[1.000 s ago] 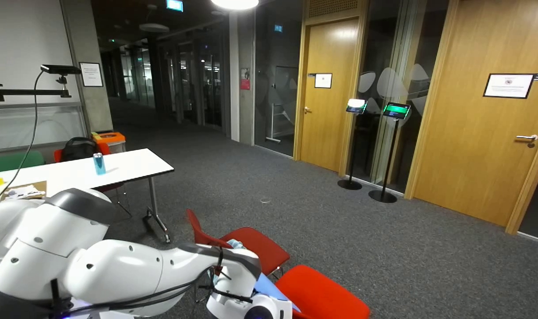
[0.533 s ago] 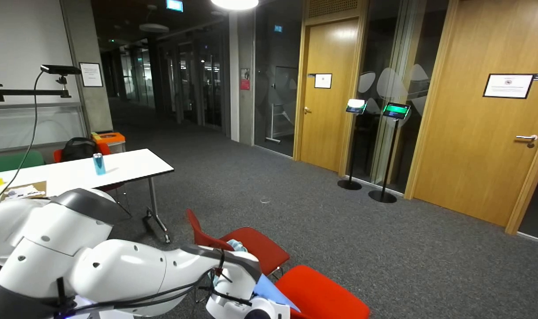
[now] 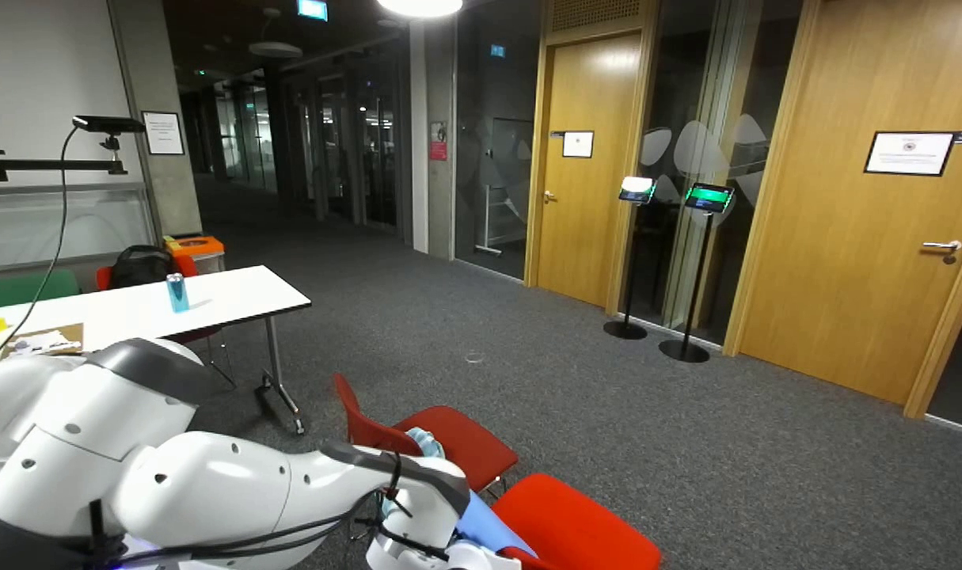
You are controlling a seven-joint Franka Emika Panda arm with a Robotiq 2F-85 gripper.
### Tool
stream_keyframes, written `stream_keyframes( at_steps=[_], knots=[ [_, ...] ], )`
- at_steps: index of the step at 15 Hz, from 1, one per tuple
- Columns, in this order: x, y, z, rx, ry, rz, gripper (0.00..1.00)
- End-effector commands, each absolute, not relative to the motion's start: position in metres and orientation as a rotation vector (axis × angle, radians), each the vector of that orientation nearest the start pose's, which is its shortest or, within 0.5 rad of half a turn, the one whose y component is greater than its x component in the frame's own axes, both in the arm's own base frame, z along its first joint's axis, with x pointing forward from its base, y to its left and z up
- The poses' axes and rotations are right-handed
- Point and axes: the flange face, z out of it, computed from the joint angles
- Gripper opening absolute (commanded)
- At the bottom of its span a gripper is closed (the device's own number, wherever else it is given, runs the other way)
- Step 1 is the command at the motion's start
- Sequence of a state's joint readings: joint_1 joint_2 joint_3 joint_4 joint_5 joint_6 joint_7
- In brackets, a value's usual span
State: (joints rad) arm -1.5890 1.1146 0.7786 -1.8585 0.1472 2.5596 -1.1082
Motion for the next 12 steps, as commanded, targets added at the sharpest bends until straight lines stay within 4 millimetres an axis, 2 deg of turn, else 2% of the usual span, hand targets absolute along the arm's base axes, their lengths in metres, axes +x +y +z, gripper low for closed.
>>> stream_keyframes(
  at_steps=[1, 5, 7, 12],
  knots=[
    [0.4136, -0.4416, 0.0634, -2.46, 0.127, -0.748, 1.0],
    [0.4151, -0.4408, 0.0638, -2.46, 0.121, -0.744, 1.0],
    [0.4166, -0.4398, 0.0635, -2.458, 0.118, -0.741, 0.74],
    [0.4196, -0.4385, 0.0624, -2.452, 0.114, -0.733, 0.34]
  ],
)
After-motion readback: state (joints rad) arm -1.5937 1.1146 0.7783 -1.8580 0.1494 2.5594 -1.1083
